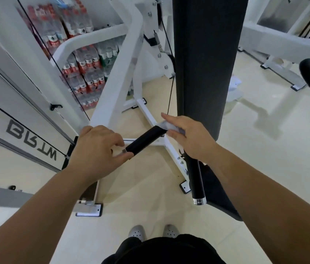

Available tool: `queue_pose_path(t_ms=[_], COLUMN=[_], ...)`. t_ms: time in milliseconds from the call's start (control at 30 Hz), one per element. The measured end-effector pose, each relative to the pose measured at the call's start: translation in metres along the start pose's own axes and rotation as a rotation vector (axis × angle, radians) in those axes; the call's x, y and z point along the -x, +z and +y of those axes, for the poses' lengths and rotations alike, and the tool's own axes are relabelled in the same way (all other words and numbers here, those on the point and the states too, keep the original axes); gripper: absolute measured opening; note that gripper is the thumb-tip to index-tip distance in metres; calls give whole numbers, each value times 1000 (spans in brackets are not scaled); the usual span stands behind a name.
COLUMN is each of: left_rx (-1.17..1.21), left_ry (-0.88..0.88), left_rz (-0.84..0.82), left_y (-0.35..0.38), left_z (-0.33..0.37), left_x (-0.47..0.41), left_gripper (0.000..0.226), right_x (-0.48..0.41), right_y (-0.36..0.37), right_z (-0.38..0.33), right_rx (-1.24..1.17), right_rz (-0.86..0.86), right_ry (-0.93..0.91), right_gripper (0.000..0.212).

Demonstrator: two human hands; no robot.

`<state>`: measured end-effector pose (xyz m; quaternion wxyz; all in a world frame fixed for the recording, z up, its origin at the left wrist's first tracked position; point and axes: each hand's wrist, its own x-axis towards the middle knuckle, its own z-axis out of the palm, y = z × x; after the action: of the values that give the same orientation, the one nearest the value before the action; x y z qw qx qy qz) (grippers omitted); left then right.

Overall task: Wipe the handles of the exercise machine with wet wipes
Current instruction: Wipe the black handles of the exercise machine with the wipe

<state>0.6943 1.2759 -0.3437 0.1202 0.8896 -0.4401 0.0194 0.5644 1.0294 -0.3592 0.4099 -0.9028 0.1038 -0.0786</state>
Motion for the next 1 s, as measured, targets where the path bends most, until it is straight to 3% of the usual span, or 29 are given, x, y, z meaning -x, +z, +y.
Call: queue_pose_path(t_ms=[133,333,433,667,800,900,1000], left_rx=[64,-37,-51,-44,-44,-47,-28], left_ry=[-4,-17,-45,-7,32,129,222], left_rz=[104,-4,-61,-3,-16,-36,-25], left_y=[4,29,39,38,36,30,25], left_z=[34,81,86,89,87,79,71], left_x=[3,5,10,5,2,-5,-13], left_gripper=[36,77,86,78,77,76,69], right_x=[18,66,101,153,120,77,65], right_y=[16,46,57,71,67,56,50], right_z=[-1,11,14,15,11,10,7], right_rx=[34,242,258,252,285,230,152], right_rz=[112,173,118,99,164,218,244], right_ry=[96,128,145,107,124,149,138], right_gripper=[58,73,76,72,69,80,73])
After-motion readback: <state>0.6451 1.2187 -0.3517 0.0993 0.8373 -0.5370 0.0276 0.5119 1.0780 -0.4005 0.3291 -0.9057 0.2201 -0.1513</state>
